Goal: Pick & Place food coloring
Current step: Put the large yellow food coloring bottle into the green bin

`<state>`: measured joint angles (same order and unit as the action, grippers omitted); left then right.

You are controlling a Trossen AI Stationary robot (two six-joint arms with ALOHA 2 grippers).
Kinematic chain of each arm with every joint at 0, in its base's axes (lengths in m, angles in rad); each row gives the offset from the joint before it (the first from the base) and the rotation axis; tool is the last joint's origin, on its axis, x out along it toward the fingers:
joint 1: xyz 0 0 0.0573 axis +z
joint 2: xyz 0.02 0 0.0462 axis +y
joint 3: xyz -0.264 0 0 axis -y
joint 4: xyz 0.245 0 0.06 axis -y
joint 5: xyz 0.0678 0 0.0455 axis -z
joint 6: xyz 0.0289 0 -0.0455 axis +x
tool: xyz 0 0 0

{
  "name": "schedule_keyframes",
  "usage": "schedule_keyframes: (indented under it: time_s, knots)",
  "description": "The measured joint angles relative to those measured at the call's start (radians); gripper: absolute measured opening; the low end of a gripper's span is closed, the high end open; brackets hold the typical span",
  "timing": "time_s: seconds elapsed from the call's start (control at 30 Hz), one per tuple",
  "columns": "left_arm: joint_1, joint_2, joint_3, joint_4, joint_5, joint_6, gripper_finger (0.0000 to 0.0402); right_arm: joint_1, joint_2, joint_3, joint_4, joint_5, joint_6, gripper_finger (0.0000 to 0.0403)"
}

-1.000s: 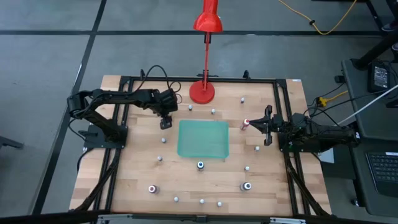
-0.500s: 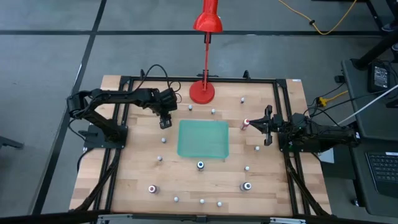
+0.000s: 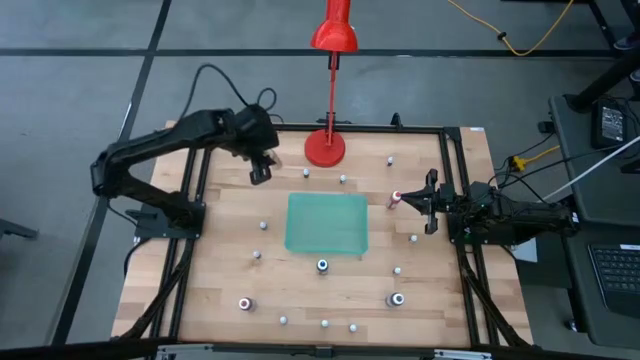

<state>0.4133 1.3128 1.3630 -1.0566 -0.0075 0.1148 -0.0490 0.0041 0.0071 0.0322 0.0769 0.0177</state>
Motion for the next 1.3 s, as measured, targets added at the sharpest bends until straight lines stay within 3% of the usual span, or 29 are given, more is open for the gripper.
schedule_keyframes:
  time_s: [0.3, 0.73, 1.3]
  knots:
    - [-0.021, 0.002, 0.026, -0.012, 0.121, 0.078, 0.0145, 0.0, 0.0, 0.0, 0.0, 0.0, 0.0, 0.0031]
    - [-0.21, 0.144, 0.026, 0.048, 0.136, 0.194, 0.0145, 0.0, 0.0, 0.0, 0.0, 0.0, 0.0, 0.0031]
    - [-0.238, 0.33, -0.02, 0.229, 0.129, 0.072, 0.0145, 0.0, 0.0, 0.0, 0.0, 0.0, 0.0, 0.0031]
